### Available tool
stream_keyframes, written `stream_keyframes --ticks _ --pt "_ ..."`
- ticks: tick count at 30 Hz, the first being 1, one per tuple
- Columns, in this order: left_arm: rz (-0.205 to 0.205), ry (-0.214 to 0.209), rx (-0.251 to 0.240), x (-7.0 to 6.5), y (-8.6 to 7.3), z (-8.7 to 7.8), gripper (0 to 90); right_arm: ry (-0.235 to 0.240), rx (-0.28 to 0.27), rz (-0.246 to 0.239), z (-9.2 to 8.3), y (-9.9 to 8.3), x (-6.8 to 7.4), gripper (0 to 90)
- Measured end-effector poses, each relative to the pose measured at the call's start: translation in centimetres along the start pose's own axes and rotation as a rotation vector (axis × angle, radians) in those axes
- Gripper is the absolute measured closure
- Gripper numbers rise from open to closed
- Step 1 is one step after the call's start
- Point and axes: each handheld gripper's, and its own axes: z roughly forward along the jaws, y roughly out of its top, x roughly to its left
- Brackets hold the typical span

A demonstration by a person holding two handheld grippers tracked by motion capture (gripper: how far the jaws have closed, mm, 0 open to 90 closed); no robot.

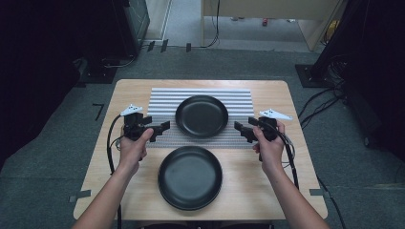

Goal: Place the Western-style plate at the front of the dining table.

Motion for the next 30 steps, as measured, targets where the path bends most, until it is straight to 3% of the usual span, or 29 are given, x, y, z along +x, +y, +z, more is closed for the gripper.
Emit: stream_keyframes --ticks 13,30 --pt "-0.002 0.066 -0.018 1.3 -3.5 -4.0 9.4 0.006 -0.012 0.001 -3.8 -2.0 -1.2 27.0" --pt "-0.088 0.165 -0.057 4.8 -7.5 -8.7 9.4 -0.061 -0.050 0.066 -9.1 -4.9 -4.8 26.9"
